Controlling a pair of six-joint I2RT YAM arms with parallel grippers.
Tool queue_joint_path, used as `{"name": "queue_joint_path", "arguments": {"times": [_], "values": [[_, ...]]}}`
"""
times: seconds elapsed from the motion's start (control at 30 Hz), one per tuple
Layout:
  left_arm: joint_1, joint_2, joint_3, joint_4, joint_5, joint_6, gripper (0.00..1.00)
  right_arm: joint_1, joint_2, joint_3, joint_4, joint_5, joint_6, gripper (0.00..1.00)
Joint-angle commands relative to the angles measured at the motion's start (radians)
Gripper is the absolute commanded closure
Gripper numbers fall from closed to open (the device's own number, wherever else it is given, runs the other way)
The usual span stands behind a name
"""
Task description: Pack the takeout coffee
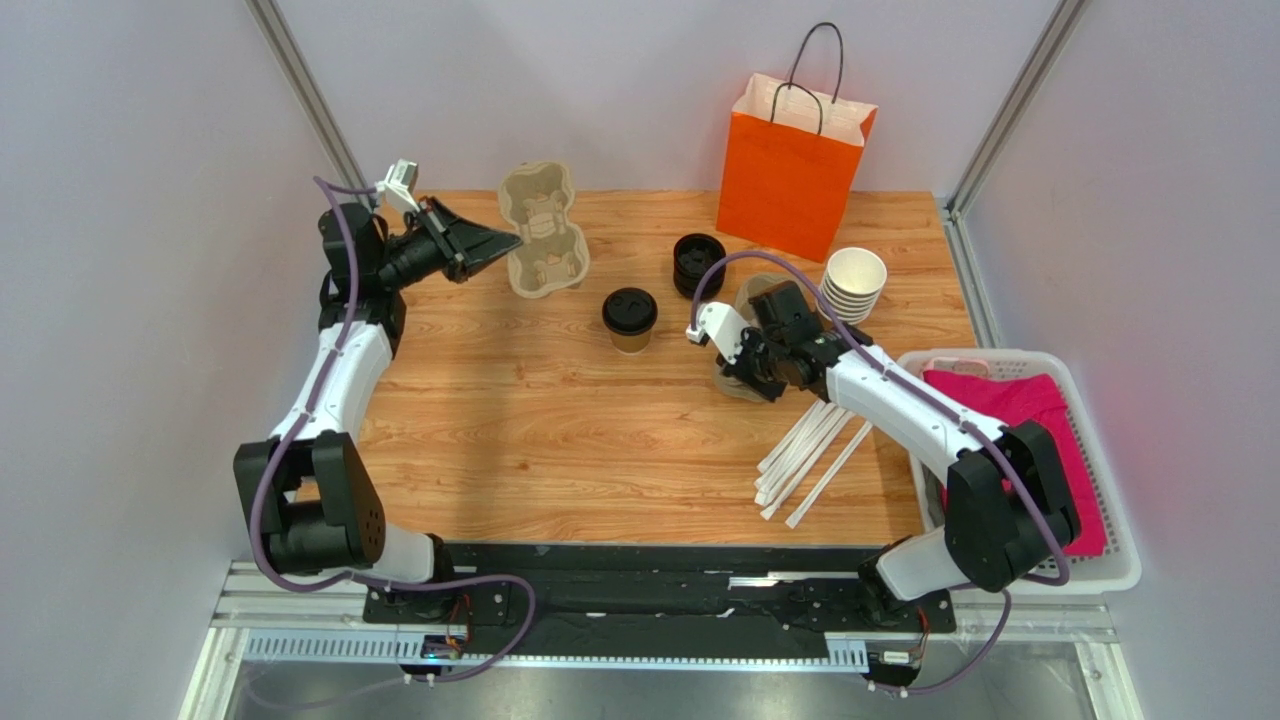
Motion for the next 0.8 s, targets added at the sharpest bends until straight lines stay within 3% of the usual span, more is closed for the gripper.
{"name": "queue_joint_path", "arguments": {"times": [0.0,0.53,0.77], "values": [[0.036,-0.058,-0.027,0.002,0.026,0.036,1.00,-0.020,-0.043,-0.026,0.065,-0.068,0.012,1.00],[0.128,-0.100,-0.110,-0.116,0.046,0.165,1.00,-0.070,-0.063,-0.088,0.144,-0.145,0.004,1.00],[0.152,-0.061,-0.078,-0.263,0.011,0.344,1.00,-0.080,0.012,-0.083,0.202,-0.122,-0.032,1.00]]}}
